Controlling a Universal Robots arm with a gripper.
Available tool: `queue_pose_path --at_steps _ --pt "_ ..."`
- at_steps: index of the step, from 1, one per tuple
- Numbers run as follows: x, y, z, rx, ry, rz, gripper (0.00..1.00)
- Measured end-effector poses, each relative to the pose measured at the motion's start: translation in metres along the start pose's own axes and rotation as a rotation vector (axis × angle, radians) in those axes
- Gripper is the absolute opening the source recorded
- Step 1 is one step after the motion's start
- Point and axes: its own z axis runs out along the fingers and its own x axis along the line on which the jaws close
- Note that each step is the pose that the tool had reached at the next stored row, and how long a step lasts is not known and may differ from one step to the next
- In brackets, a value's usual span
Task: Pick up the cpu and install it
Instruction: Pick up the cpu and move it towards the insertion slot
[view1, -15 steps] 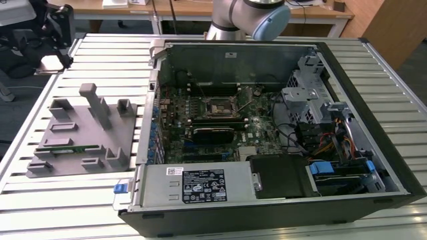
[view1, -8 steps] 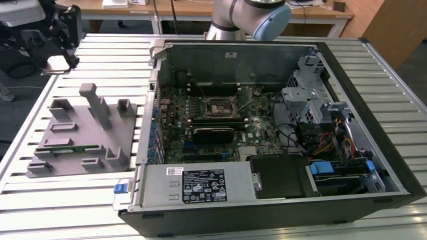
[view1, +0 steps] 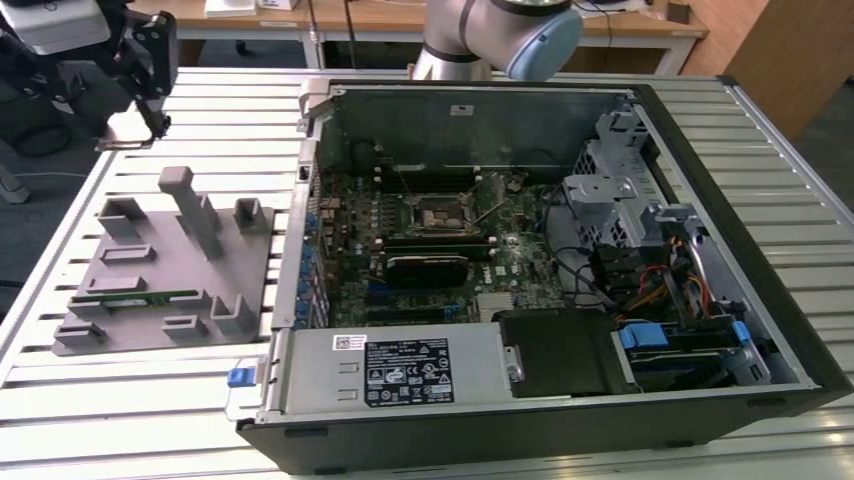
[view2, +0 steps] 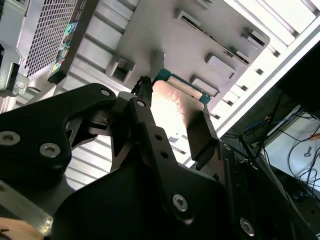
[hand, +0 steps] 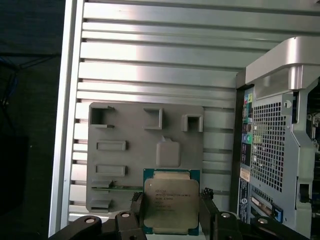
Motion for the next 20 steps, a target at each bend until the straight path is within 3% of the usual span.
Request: queue_pose_path --at_steps 20 --pt "-0.0304 -0.0015 0.0014 0.0 -0.0001 0.0 0.53"
